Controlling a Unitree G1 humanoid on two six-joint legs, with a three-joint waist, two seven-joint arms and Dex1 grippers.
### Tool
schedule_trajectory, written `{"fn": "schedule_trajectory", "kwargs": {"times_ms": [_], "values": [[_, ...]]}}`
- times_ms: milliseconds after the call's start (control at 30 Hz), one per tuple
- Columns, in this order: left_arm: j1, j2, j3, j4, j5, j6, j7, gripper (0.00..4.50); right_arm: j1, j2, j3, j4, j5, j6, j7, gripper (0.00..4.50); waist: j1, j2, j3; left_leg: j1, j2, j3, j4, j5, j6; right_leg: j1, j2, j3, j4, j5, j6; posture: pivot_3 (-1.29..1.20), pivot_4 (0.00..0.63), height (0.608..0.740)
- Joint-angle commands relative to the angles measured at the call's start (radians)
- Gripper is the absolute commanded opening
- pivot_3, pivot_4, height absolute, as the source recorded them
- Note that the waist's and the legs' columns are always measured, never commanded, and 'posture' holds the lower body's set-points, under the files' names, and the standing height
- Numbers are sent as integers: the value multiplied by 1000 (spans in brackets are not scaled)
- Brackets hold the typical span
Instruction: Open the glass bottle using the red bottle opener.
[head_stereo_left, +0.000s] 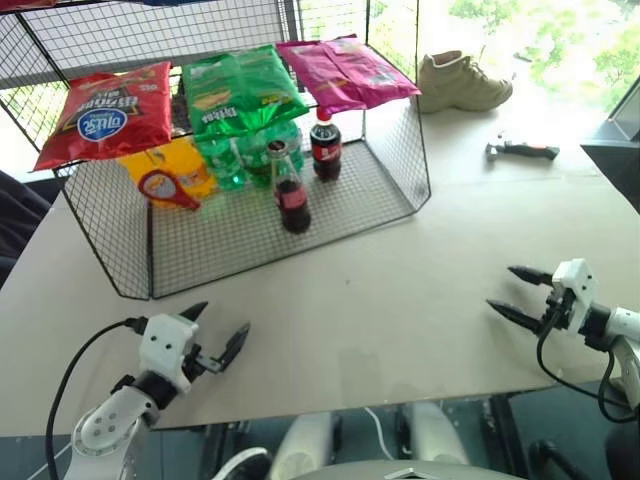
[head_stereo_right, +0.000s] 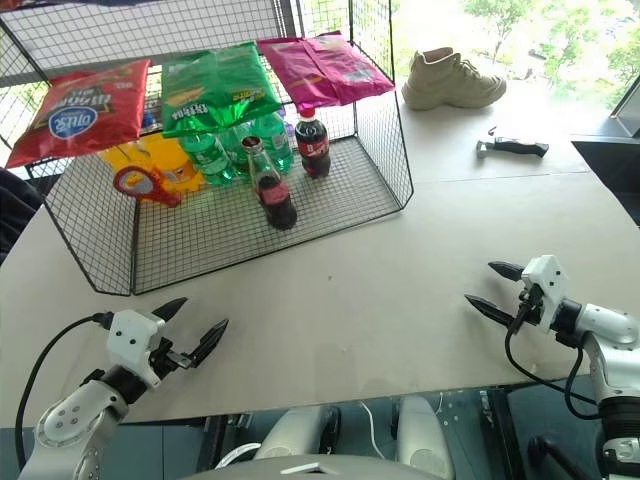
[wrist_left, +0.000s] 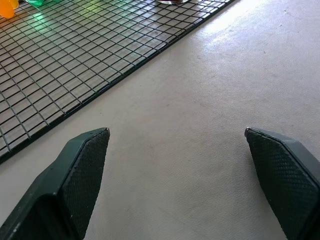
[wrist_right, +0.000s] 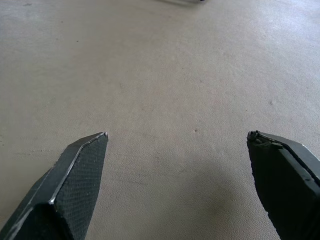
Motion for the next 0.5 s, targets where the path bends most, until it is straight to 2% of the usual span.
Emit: {"fn": "schedule_trajectory", "kwargs": {"times_ms": [33, 500], "values": [[-16, 17, 20, 2, -6, -13, -14, 4500, 2, -17, -36, -51, 18, 2, 1, 4480, 0, 0, 0, 0, 0, 0, 0, 0, 0, 0, 0, 0, 0, 0, 0, 0, 150, 740], [-78, 17, 8, 53, -2, -17, -33, 4500, 40, -18, -47, -117, 21, 16, -22, 4480, 1, 0, 1, 0, 0, 0, 0, 0, 0, 0, -1, 0, 0, 1, 1, 0, 150, 740]]}}
